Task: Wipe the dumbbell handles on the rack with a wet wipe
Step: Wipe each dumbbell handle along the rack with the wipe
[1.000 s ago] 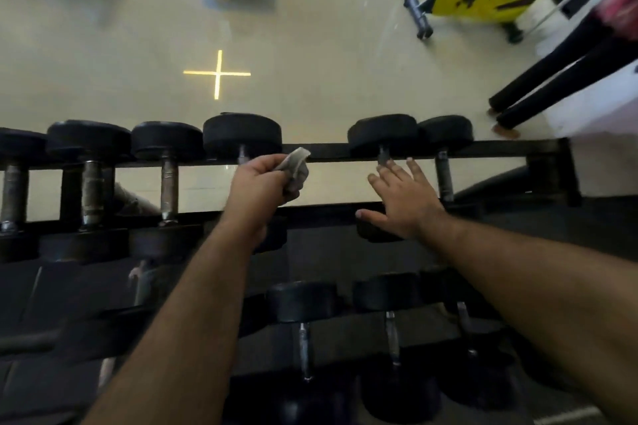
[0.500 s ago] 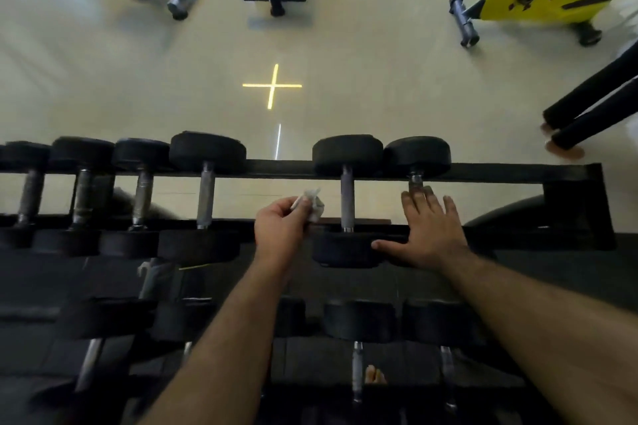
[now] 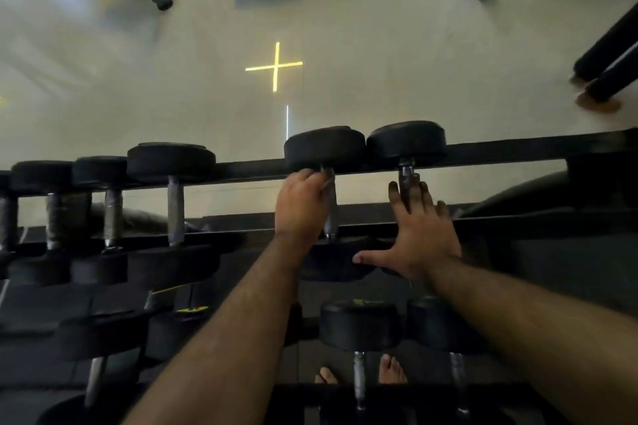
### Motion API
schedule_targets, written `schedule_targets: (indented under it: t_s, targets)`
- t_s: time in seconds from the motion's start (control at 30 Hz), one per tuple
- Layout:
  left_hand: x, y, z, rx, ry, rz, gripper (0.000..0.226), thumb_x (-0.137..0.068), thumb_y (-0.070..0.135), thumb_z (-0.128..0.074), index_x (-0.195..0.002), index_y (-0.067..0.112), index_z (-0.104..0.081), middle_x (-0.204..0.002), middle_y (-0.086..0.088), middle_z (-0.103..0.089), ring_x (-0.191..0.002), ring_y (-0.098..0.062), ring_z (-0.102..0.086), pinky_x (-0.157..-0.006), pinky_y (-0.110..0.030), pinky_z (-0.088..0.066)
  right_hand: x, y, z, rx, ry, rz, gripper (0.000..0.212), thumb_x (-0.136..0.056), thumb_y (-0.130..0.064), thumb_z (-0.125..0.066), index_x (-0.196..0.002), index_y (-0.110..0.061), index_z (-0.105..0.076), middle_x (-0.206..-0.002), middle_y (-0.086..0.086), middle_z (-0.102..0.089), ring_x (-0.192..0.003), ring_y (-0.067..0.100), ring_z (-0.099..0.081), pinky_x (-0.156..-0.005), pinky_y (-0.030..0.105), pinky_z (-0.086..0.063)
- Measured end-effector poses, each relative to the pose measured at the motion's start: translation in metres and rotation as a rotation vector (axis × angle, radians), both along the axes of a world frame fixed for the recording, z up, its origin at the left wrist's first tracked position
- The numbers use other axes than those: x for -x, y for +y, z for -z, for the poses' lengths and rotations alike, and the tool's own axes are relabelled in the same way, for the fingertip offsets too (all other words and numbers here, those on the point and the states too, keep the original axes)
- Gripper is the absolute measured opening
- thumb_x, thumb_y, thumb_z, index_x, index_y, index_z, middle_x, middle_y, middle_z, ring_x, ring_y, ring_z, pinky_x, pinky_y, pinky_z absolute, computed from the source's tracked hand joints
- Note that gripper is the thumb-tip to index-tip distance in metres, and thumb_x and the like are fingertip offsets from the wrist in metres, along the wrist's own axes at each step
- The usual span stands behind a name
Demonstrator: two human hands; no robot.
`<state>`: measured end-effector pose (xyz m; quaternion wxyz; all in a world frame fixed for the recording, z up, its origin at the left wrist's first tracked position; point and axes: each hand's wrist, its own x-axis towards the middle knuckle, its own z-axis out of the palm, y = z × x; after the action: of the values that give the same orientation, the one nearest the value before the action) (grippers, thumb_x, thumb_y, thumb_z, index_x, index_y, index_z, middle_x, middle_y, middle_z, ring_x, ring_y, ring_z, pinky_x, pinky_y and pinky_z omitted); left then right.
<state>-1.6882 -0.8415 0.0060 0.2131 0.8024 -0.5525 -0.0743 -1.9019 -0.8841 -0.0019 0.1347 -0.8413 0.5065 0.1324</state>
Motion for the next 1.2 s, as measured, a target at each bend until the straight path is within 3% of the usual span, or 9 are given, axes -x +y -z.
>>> schedule_targets:
  t_s: [0.1, 0.2, 0.4, 0.5, 0.6, 0.7, 0.83, 1.03, 1.2]
  targets:
    - [-0.013, 0.005, 0.006, -0.251, 0.026, 0.281, 0.028, -0.094, 0.015, -0.068, -0.12, 0.021, -0.078, -0.119, -0.004, -0.07, -0.107, -0.027, -0.063, -0.09, -0.04, -0.054, 0.001, 0.0, 0.001, 0.025, -0.008, -0.021, 0.16, -0.046, -0.121, -0.015, -0.172, -0.024, 0.008, -0.178, 0.013, 0.022, -0.166, 0.036, 0.007, -0.133, 0.06, -0.01]
    - [-0.028, 0.023, 0.001, -0.465, 0.14, 0.447, 0.018, -0.094, 0.024, -0.07, -0.108, 0.026, -0.081, -0.103, 0.002, -0.072, -0.094, -0.019, -0.066, -0.087, -0.039, -0.057, 0.001, 0.001, 0.003, 0.045, -0.019, -0.025, 0.158, -0.047, -0.12, -0.014, -0.173, -0.025, 0.001, -0.18, 0.013, 0.011, -0.166, 0.036, 0.004, -0.132, 0.061, -0.012]
    - [-0.023, -0.01, -0.003, 0.115, -0.048, 0.198, 0.019, -0.09, 0.01, -0.077, -0.108, 0.014, -0.08, -0.095, -0.004, -0.069, -0.085, -0.022, -0.062, -0.071, -0.032, -0.051, -0.002, 0.003, 0.004, 0.064, -0.006, -0.032, 0.155, -0.051, -0.12, -0.012, -0.173, -0.026, -0.008, -0.18, 0.013, 0.001, -0.166, 0.038, -0.004, -0.131, 0.062, -0.017]
    - [-0.019, -0.013, 0.008, 0.034, -0.206, 0.266, 0.03, -0.081, 0.004, -0.079, -0.11, 0.012, -0.078, -0.1, -0.008, -0.066, -0.087, -0.029, -0.061, -0.072, -0.04, -0.057, -0.002, 0.004, 0.002, 0.077, -0.002, -0.044, 0.155, -0.051, -0.12, -0.008, -0.173, -0.025, -0.011, -0.18, 0.013, -0.001, -0.165, 0.037, -0.006, -0.13, 0.062, -0.019]
    - [-0.028, 0.005, 0.013, -0.176, -0.038, 0.431, 0.027, -0.094, 0.014, -0.07, -0.121, 0.018, -0.077, -0.124, -0.003, -0.069, -0.106, -0.027, -0.065, -0.091, -0.041, -0.056, -0.002, 0.004, 0.001, 0.076, -0.003, -0.043, 0.155, -0.05, -0.119, -0.006, -0.173, -0.025, -0.013, -0.18, 0.014, -0.003, -0.165, 0.037, -0.007, -0.13, 0.061, -0.02]
    - [-0.033, 0.01, 0.006, -0.373, 0.08, 0.56, 0.021, -0.095, 0.024, -0.07, -0.113, 0.027, -0.079, -0.106, 0.008, -0.069, -0.099, -0.015, -0.065, -0.086, -0.033, -0.054, -0.001, 0.004, 0.002, 0.074, -0.016, -0.055, 0.153, -0.052, -0.119, -0.008, -0.173, -0.025, -0.013, -0.18, 0.014, -0.005, -0.165, 0.037, -0.008, -0.13, 0.061, -0.021]
    - [-0.013, -0.012, -0.005, -0.167, 0.104, 0.376, 0.015, -0.099, 0.029, -0.067, -0.105, 0.022, -0.079, -0.1, 0.007, -0.066, -0.09, -0.007, -0.054, -0.079, -0.027, -0.047, 0.0, 0.005, 0.004, 0.115, -0.048, -0.084, 0.149, -0.058, -0.118, -0.01, -0.169, -0.02, -0.03, -0.178, 0.015, -0.019, -0.164, 0.037, -0.017, -0.128, 0.062, -0.026]
    - [0.012, -0.01, -0.011, -0.591, 0.011, 0.543, 0.021, -0.097, 0.025, -0.066, -0.112, 0.033, -0.079, -0.104, 0.006, -0.074, -0.092, -0.016, -0.065, -0.083, -0.034, -0.056, 0.003, 0.005, 0.01, 0.14, -0.078, -0.125, 0.141, -0.065, -0.114, -0.015, -0.165, -0.019, -0.039, -0.175, 0.011, -0.029, -0.16, 0.036, -0.027, -0.125, 0.063, -0.03]
    - [-0.046, 0.013, -0.037, -0.529, 0.159, 0.35, 0.012, -0.092, 0.025, -0.075, -0.098, 0.029, -0.083, -0.093, 0.009, -0.077, -0.088, -0.011, -0.067, -0.081, -0.031, -0.055, 0.005, 0.005, 0.011, 0.143, -0.111, -0.119, 0.139, -0.066, -0.114, -0.019, -0.165, -0.019, -0.041, -0.176, 0.007, -0.028, -0.163, 0.033, -0.022, -0.126, 0.064, -0.029]
